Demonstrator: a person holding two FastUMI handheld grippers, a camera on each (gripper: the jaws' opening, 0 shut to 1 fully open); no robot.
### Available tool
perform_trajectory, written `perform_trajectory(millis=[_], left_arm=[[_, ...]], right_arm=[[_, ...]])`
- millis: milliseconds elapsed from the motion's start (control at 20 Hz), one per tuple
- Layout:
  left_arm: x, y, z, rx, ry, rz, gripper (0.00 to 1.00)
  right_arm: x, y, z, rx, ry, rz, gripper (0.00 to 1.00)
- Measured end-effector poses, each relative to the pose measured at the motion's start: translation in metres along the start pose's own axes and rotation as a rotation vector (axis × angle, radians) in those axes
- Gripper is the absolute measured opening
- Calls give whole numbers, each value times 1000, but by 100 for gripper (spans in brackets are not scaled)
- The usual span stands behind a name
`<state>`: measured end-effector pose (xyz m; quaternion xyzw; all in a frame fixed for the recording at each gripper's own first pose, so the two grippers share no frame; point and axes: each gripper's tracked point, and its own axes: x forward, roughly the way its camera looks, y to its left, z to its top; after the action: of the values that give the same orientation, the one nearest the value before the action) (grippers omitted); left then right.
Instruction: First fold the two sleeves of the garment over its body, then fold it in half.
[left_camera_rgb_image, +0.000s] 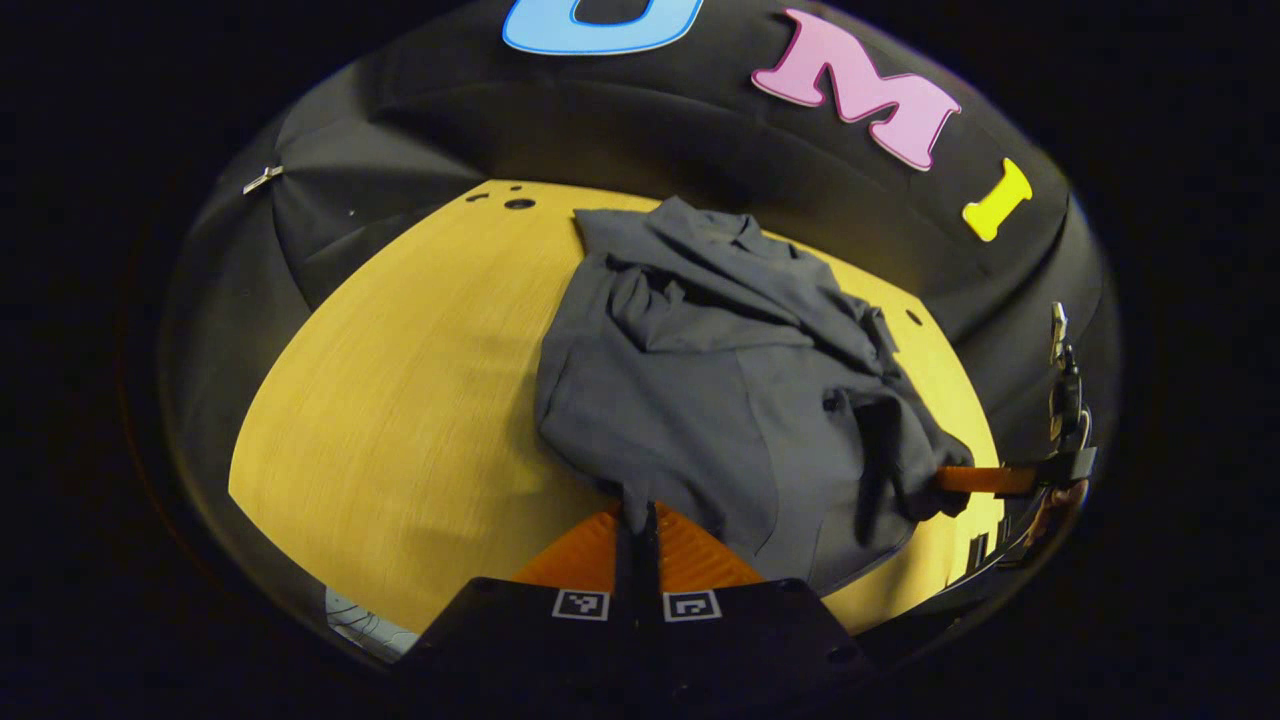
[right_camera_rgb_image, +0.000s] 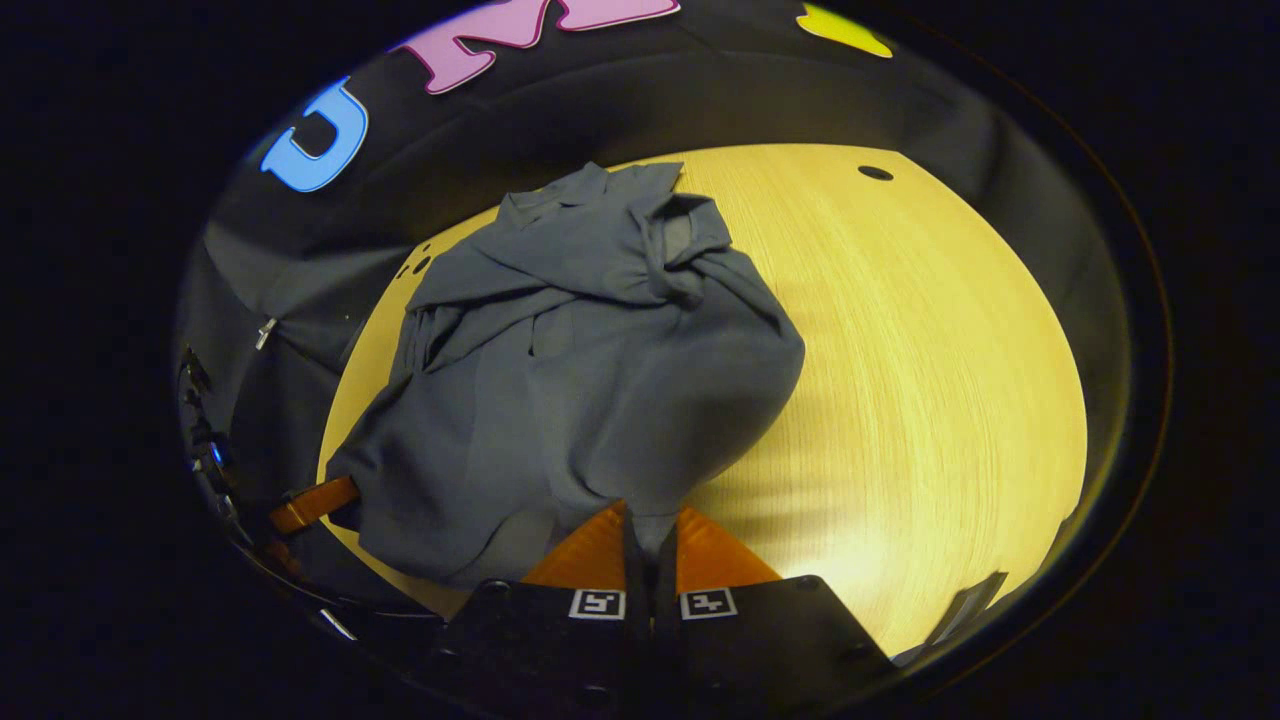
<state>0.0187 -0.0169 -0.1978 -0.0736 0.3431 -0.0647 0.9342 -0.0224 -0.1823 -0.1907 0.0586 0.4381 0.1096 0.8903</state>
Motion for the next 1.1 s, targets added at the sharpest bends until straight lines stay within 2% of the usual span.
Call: perform_trajectory(millis=[550, 800, 850, 900, 1100], left_arm=[[4, -10, 105, -4, -156, -15, 5], [19, -6, 154, -37, -218, -20, 6], [24, -4, 164, -33, -228, -20, 2], [29, -3, 173, -29, -238, -20, 5], [50, -8, 209, -65, -262, -54, 5]], right_arm=[[10, 23, 102, -20, -137, 62, 5], [23, 25, 146, -12, -195, 69, 5], [26, 25, 155, -13, -206, 65, 5], [29, 25, 163, -12, -215, 65, 5], [42, 25, 198, -6, -266, 55, 5]])
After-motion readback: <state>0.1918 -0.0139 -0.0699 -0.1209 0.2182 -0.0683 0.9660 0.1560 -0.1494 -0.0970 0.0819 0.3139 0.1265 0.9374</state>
